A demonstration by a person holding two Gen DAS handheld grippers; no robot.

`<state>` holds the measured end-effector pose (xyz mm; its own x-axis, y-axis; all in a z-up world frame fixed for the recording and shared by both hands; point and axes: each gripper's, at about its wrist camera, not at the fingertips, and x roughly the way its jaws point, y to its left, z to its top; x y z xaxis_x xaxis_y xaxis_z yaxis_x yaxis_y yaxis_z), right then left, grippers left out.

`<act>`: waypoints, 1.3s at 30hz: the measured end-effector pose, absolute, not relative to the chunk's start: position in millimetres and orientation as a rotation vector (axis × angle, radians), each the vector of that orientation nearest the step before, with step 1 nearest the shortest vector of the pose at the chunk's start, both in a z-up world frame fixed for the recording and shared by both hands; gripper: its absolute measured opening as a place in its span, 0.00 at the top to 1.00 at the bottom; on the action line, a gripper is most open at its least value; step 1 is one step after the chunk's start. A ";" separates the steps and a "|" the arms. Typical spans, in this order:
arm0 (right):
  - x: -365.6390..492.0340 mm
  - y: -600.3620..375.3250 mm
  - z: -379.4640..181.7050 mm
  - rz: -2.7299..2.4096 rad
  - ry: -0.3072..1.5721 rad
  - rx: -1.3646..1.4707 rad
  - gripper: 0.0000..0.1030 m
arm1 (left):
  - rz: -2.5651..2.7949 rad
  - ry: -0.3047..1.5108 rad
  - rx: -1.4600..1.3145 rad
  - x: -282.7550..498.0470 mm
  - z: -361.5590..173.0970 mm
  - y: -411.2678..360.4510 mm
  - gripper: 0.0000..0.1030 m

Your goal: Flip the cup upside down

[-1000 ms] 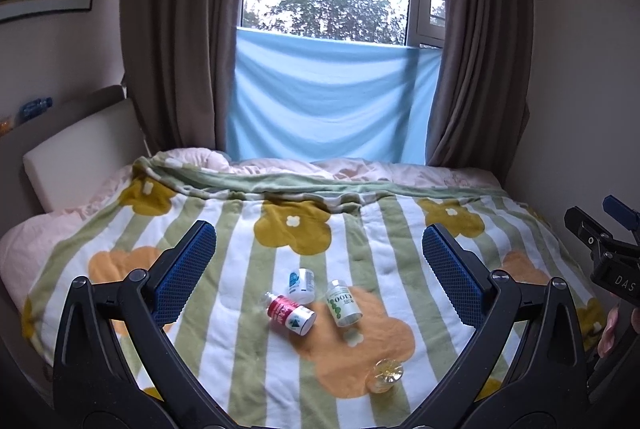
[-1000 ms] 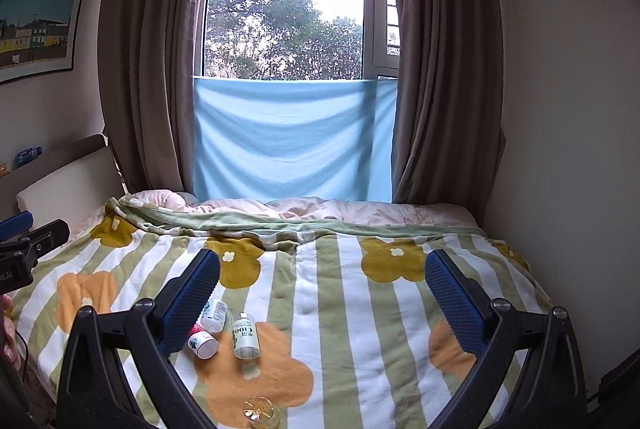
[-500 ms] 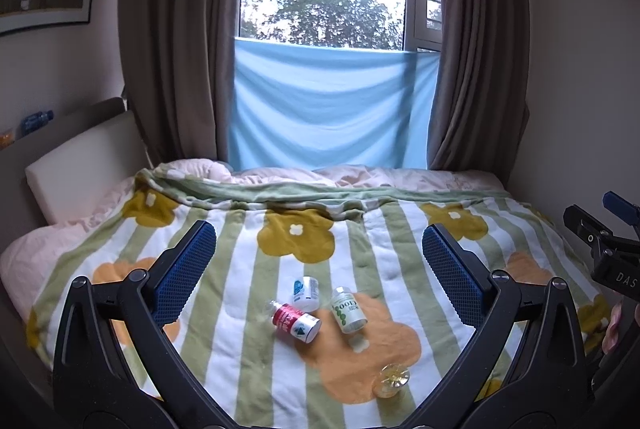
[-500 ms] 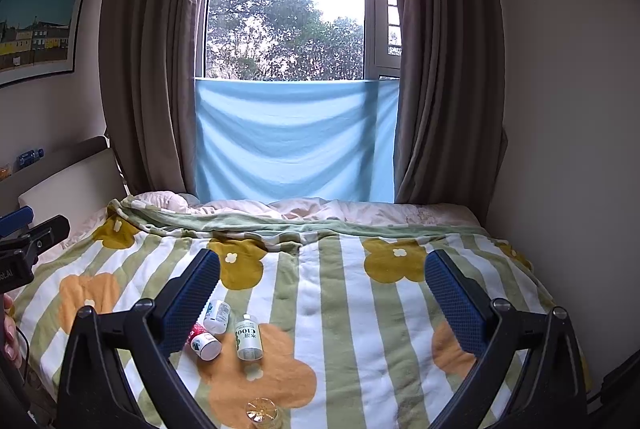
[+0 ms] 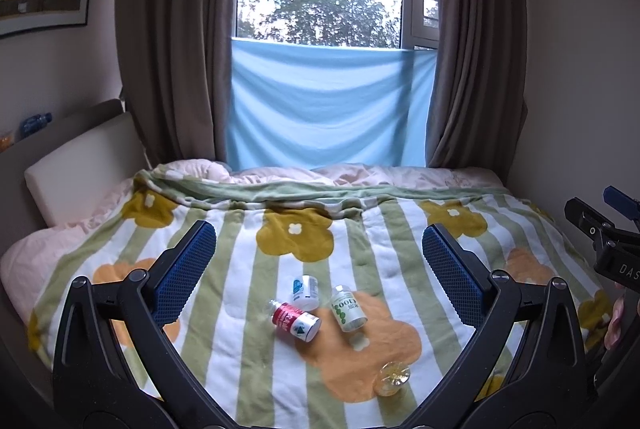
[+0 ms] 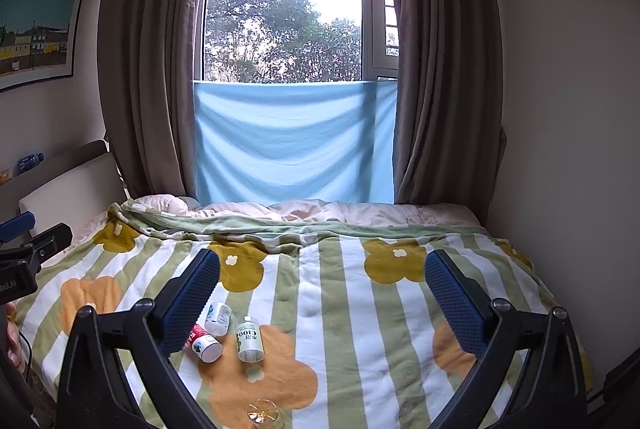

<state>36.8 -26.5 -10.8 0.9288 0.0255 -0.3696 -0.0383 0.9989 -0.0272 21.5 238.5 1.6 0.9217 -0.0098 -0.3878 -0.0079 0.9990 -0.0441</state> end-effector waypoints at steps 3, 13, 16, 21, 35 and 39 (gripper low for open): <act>36.9 -26.7 -11.0 0.034 0.379 -0.034 0.01 | -0.001 0.399 -0.045 21.4 1.6 238.5 0.00; 35.7 -26.1 -8.8 0.038 0.380 -0.023 0.01 | 0.000 0.402 -0.042 22.7 2.2 239.1 0.00; 35.3 -24.4 -8.4 0.037 0.380 -0.022 0.01 | 0.001 0.401 -0.042 22.7 2.1 239.2 0.00; 35.7 -24.1 -8.0 0.037 0.379 -0.022 0.01 | -0.002 0.396 -0.038 22.3 2.9 240.0 0.00; 34.6 -25.2 -8.8 0.035 0.379 -0.021 0.01 | 0.011 0.342 -0.023 13.9 7.5 241.4 0.00; 34.4 -25.6 -9.3 0.035 0.380 -0.019 0.01 | -0.006 0.336 -0.043 14.7 7.9 243.1 0.00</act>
<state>34.4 -25.6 -9.3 0.9281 0.0308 -0.3710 -0.0380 0.9992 -0.0123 14.7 243.1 7.9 0.9442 -0.0128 -0.3292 -0.0016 0.9991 -0.0435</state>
